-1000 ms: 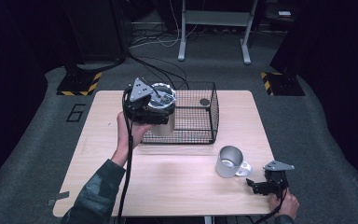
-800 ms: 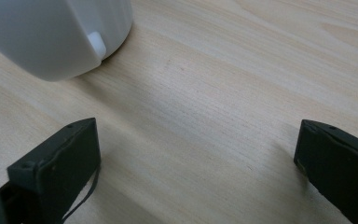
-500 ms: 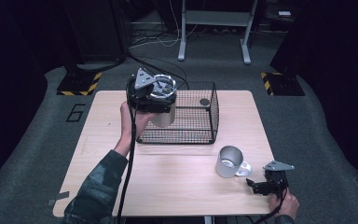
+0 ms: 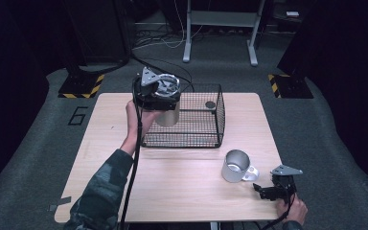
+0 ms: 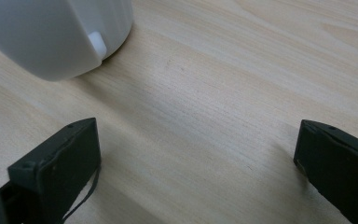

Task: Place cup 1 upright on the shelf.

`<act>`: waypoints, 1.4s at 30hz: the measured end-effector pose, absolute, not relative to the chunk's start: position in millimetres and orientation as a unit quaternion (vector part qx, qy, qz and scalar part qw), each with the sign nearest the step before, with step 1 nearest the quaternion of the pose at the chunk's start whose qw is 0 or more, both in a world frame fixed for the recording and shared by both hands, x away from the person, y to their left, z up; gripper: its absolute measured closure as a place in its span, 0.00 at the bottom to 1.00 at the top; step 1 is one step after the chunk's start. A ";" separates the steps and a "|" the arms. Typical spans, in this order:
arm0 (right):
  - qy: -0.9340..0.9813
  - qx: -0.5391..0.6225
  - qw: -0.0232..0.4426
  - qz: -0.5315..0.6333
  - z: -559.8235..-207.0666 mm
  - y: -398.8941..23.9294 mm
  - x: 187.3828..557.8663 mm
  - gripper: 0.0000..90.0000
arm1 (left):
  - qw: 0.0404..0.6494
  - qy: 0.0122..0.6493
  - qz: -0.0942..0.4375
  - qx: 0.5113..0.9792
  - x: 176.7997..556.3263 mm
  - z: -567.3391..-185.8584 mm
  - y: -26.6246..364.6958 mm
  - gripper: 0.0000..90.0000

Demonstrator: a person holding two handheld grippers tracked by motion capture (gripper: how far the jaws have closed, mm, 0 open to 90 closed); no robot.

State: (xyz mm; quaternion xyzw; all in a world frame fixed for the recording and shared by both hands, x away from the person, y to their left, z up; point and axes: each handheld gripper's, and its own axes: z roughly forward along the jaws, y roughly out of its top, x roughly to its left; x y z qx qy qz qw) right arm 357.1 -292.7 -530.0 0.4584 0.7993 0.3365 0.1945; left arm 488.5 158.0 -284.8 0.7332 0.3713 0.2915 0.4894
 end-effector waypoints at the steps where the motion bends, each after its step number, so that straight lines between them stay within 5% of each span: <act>1: 0.799 0.458 0.195 0.336 -530.0 -292.7 357.1 0.00 | 0.487 0.373 0.291 0.734 491.2 -285.8 158.1 0.04; 42: 0.797 0.461 0.196 0.338 -530.1 -292.0 357.0 0.00 | 0.454 0.435 0.276 0.727 550.5 -333.1 158.5 0.04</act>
